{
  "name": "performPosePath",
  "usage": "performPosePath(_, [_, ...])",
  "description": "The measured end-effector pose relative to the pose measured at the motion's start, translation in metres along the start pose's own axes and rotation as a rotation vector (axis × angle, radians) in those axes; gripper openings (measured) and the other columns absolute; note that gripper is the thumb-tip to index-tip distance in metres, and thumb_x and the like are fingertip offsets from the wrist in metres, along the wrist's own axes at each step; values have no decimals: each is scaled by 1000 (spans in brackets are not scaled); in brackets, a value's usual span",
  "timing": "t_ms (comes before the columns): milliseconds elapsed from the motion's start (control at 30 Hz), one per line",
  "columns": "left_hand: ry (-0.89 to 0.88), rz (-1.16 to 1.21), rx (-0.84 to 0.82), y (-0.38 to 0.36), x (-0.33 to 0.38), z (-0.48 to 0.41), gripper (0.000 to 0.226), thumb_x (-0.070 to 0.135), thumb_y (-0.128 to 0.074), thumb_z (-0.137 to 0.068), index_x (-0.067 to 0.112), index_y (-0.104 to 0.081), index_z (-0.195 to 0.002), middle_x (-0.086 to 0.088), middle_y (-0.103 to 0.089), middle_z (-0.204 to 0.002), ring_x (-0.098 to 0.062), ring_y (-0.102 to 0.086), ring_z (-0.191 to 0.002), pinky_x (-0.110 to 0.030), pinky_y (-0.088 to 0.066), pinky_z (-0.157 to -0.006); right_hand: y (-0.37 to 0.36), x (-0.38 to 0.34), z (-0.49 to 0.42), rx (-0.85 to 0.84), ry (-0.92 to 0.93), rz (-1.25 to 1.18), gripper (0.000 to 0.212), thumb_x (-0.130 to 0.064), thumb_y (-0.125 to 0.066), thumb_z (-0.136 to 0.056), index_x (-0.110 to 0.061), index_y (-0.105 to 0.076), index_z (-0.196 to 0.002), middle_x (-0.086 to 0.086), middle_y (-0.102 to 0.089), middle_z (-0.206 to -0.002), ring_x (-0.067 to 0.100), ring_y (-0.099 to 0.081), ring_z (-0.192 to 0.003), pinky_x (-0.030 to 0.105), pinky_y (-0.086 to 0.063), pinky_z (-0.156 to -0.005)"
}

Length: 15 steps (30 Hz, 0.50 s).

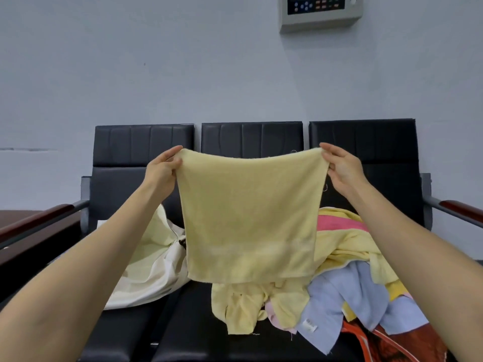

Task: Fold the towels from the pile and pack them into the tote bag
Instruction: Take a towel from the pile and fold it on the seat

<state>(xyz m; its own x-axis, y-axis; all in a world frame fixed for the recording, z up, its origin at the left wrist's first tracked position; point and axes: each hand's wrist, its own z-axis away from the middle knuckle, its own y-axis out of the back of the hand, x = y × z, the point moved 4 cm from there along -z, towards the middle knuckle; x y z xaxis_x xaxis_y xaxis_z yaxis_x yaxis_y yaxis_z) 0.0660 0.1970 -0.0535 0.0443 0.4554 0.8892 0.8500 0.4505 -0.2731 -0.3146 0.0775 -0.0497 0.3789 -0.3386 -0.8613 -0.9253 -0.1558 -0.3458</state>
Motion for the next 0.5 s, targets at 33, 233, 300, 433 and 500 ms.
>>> performPosePath(33, [-2,-14,-11,-3,6,0,31,-2,-51,-95,14,-65,-117,-5,-59,-121,-16,-56,-110,-22,-49,-87,-1,-6,0,-16,17,7,26,-3,-53,-95,-9,-65,-117,2,-64,-107,12,-64,-98,23,-54,-79])
performPosePath(233, [-210,-175,101,-3,40,6,26,1,-61,-90,12,-68,-113,1,-63,-109,-19,-58,-106,-32,-51,-92,0,-28,-3,-3,166,327,29,-3,-58,-92,-15,-67,-117,-2,-61,-117,11,-58,-108,28,-51,-91])
performPosePath(300, [-289,-291,133,-1,46,10,26,3,-64,-88,14,-69,-111,-1,-66,-109,-17,-59,-103,-25,-51,-86,1,-36,1,35,265,460,30,-4,-63,-89,-16,-68,-116,-6,-62,-112,5,-58,-101,28,-49,-93])
performPosePath(433, [-448,-589,170,-3,57,18,27,6,-63,-88,15,-70,-112,-2,-67,-107,-15,-59,-101,-31,-50,-93,0,-51,14,105,449,656,28,-5,-67,-86,-17,-71,-111,-7,-64,-104,-4,-56,-86,21,-46,-88])
performPosePath(500, [-456,-602,175,-6,61,20,29,4,-62,-87,16,-69,-113,0,-65,-105,-12,-56,-100,-31,-47,-96,-1,-55,17,121,484,657,30,-4,-67,-85,-17,-70,-113,-6,-65,-109,-1,-58,-90,21,-47,-91])
